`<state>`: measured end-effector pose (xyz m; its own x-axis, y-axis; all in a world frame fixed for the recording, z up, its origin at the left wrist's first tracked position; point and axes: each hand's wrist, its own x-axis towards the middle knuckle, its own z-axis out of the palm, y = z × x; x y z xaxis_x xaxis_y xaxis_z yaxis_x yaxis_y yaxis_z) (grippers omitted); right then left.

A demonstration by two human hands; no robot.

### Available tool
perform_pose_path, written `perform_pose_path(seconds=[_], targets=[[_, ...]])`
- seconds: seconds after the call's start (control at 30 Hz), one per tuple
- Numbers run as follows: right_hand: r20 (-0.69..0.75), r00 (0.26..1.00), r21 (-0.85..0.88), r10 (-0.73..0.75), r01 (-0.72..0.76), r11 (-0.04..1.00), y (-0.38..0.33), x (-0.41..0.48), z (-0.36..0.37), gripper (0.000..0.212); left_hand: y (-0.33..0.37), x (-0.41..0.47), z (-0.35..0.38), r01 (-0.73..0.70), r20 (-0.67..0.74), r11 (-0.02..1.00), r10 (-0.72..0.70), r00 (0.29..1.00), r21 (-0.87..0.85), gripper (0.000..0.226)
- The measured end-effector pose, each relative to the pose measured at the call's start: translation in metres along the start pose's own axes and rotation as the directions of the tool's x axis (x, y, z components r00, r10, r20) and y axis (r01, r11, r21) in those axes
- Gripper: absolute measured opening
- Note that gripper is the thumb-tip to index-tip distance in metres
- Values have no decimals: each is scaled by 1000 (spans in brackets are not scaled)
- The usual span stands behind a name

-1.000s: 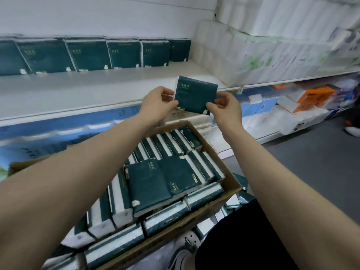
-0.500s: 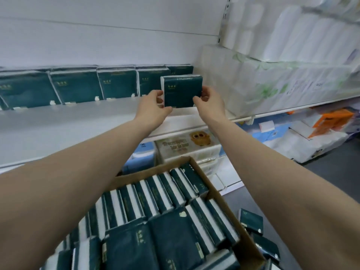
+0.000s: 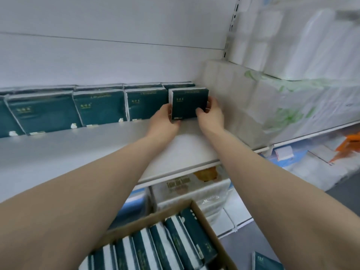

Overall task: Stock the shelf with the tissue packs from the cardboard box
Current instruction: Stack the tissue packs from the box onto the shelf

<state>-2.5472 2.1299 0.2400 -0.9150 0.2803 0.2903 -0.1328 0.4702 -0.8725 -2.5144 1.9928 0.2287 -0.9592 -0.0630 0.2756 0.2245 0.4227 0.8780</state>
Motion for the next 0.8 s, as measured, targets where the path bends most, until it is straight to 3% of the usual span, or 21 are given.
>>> perform_pose_path(seconds=[0.13, 0.37, 0.63, 0.8], targets=[[24, 1000, 45, 1, -2, 999, 12, 10, 15, 45, -14, 11, 4, 0, -13, 999, 1, 1000, 35, 47], [84, 994, -23, -71, 73, 997, 18, 14, 16, 46, -18, 14, 6, -3, -43, 981, 11, 999, 195, 40], [149, 984, -61, -99, 109, 992, 21, 15, 17, 41, -20, 14, 7, 6, 33, 984, -12, 999, 178, 71], [229, 970, -69, -85, 103, 992, 23, 16, 20, 58, -21, 15, 6, 17, 43, 970, -28, 999, 243, 79]])
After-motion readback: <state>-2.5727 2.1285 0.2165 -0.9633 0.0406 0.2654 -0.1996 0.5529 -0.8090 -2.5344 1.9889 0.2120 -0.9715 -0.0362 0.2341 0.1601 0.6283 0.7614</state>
